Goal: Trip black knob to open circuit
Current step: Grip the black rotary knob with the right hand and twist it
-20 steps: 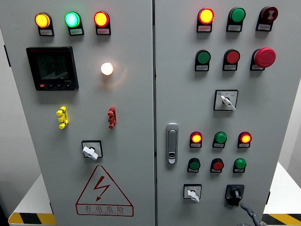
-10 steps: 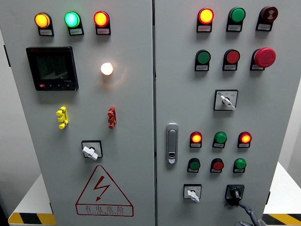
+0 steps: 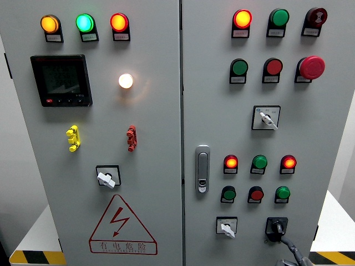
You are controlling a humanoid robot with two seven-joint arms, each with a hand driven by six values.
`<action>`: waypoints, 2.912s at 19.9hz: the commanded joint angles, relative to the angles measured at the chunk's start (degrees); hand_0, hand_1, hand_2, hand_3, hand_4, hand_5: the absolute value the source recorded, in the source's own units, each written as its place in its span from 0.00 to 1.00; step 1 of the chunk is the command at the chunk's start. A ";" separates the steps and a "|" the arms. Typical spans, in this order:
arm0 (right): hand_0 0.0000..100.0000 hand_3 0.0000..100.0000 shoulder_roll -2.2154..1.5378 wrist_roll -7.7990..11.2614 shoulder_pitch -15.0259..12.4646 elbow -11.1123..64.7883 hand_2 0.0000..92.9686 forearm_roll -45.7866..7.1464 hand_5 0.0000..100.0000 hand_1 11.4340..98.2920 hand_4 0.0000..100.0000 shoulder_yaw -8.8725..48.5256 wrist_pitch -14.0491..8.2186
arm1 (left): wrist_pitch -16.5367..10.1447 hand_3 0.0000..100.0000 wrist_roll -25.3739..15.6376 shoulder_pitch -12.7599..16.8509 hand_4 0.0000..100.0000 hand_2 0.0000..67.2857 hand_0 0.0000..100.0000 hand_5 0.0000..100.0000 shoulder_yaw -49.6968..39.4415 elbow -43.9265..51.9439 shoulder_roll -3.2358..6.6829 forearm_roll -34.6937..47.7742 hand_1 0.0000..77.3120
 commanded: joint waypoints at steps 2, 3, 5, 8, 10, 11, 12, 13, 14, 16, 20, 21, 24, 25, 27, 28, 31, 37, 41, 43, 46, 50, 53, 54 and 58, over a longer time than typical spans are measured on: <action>0.95 0.87 0.01 -0.10 0.06 0.15 0.04 0.00 1.00 0.97 0.99 -0.18 0.03 | 0.00 0.21 0.00 0.08 0.07 0.19 0.00 0.02 0.00 0.00 0.01 0.00 0.04; 0.95 0.87 0.01 -0.10 0.06 0.15 0.04 0.00 1.00 0.97 0.99 -0.18 0.03 | 0.00 0.21 0.00 0.08 0.07 0.19 0.00 0.02 0.00 0.00 0.01 0.00 0.04; 0.95 0.87 0.01 -0.10 -0.03 0.24 0.04 0.00 1.00 0.96 0.99 -0.26 0.03 | 0.00 0.21 0.00 -0.01 0.07 0.19 0.00 0.02 0.00 0.00 0.01 0.00 0.04; 0.96 0.87 0.01 -0.19 -0.03 0.24 0.04 1.91 1.00 0.96 0.99 -0.70 -0.06 | 0.00 0.21 0.00 -0.01 0.07 0.19 0.00 0.02 0.00 0.00 0.01 0.00 0.04; 0.96 0.87 0.01 -2.12 0.06 0.42 0.04 5.78 1.00 0.96 0.99 -0.71 -0.23 | 0.00 0.21 0.00 -0.01 0.07 0.19 0.00 0.02 0.00 0.00 0.01 0.00 0.04; 0.96 0.87 0.01 -2.21 0.06 0.42 0.04 6.06 1.00 0.96 0.99 -0.71 -0.23 | 0.00 0.21 0.00 -0.01 0.07 0.19 0.00 0.02 0.00 0.00 0.01 0.00 0.04; 0.96 0.87 0.01 -2.21 0.15 0.42 0.04 6.06 1.00 0.96 0.99 -0.71 -0.23 | 0.00 0.21 0.00 0.08 0.07 0.19 0.00 0.02 0.00 0.00 0.01 0.00 0.04; 0.96 0.87 0.01 -2.48 0.15 0.42 0.04 6.50 1.00 0.96 0.99 -0.71 -0.23 | 0.00 0.21 0.00 -0.01 0.07 0.19 0.00 0.02 0.00 0.00 0.01 0.00 0.04; 0.96 0.87 0.01 -2.48 0.15 0.42 0.04 6.50 1.00 0.95 0.99 -0.71 -0.23 | 0.00 0.21 0.00 -0.01 0.07 0.19 0.00 0.02 0.00 0.00 0.01 0.00 0.04; 0.97 0.87 0.01 -2.48 0.41 0.42 0.04 6.59 1.00 0.95 1.00 -0.71 -0.15 | 0.00 0.21 0.00 -0.01 0.07 0.19 0.00 0.02 0.00 0.00 0.01 0.00 0.04; 0.98 0.87 0.01 -2.48 1.29 0.42 0.04 6.59 1.00 0.94 1.00 -0.88 0.12 | 0.00 0.21 0.00 -0.01 0.07 0.19 0.00 0.01 0.00 0.00 0.01 0.00 0.04; 0.98 0.87 0.01 -2.48 1.29 0.42 0.04 6.59 1.00 0.94 1.00 -0.97 0.03 | 0.00 0.21 0.00 -0.01 0.07 0.19 0.00 0.01 0.00 0.00 0.01 0.00 0.04; 0.98 0.87 0.01 -2.57 1.21 0.50 0.04 6.59 1.00 0.94 1.00 -1.06 0.12 | 0.00 0.21 0.00 0.08 0.07 0.19 0.00 0.01 0.00 0.00 0.01 0.00 0.04; 0.99 0.87 0.01 -2.57 1.21 0.59 0.04 6.59 1.00 0.94 1.00 -1.14 0.12 | 0.00 0.21 0.00 -0.01 0.07 0.19 0.00 0.01 0.00 0.00 0.01 0.00 0.04; 0.99 0.87 0.01 -2.57 1.21 0.59 0.04 6.59 1.00 0.93 1.00 -1.23 0.12 | 0.00 0.21 0.00 0.08 0.07 0.19 0.00 0.01 0.00 0.00 0.01 0.00 0.04; 0.99 0.87 0.01 -2.57 1.21 0.59 0.04 6.59 1.00 0.93 1.00 -1.67 0.12 | 0.00 0.21 0.00 -0.01 0.07 0.19 0.00 0.01 0.00 0.00 0.01 0.00 0.04; 1.00 0.87 0.01 -2.65 1.21 0.68 0.04 6.59 1.00 0.93 1.00 -2.02 0.12 | 0.00 0.21 0.00 -0.01 0.07 0.19 0.00 0.01 0.00 0.00 0.01 0.00 0.04; 1.00 0.87 0.01 -2.74 1.29 1.03 0.04 6.59 1.00 0.92 1.00 -2.11 0.21 | 0.00 0.21 0.00 -0.01 0.07 0.19 0.00 0.01 0.00 0.00 0.01 0.00 0.04; 1.00 0.87 0.01 -2.74 1.29 1.03 0.04 6.59 1.00 0.92 1.00 -2.20 0.29 | 0.00 0.21 0.00 0.08 0.07 0.19 0.00 0.01 0.00 0.00 0.01 0.00 0.04; 1.00 0.87 0.01 -2.74 1.29 1.38 0.04 6.59 1.00 0.92 1.00 -2.29 0.29 | 0.00 0.21 0.00 0.08 0.07 0.19 0.00 0.01 0.00 0.00 0.01 0.00 0.04; 1.00 0.87 0.01 -2.83 1.29 1.47 0.04 6.59 1.00 0.92 1.00 -2.64 0.29 | 0.00 0.21 0.00 -0.01 0.07 0.19 0.00 0.01 0.00 0.00 0.01 0.00 0.04; 1.00 0.86 0.01 -3.18 1.29 1.47 0.04 6.59 1.00 0.92 1.00 -2.73 0.38 | 0.00 0.21 0.00 -0.01 0.07 0.19 0.00 0.01 0.00 0.00 0.01 0.00 0.04; 1.00 0.86 0.01 -3.36 1.29 1.47 0.04 6.59 1.00 0.91 1.00 -2.73 0.38 | 0.00 0.21 0.00 -0.01 0.07 0.19 0.00 0.01 0.00 0.00 0.01 0.00 0.04; 1.00 0.86 0.01 -3.36 1.29 1.47 0.04 6.68 1.00 0.91 1.00 -2.73 0.38 | 0.00 0.21 0.00 -0.01 0.07 0.19 0.00 0.01 0.00 0.00 0.01 0.00 0.04; 1.00 0.86 0.01 -3.36 1.29 1.65 0.04 6.68 1.00 0.91 0.99 -3.08 0.38 | 0.00 0.21 0.00 -0.01 0.07 0.19 0.00 0.01 0.00 0.00 0.01 0.00 0.04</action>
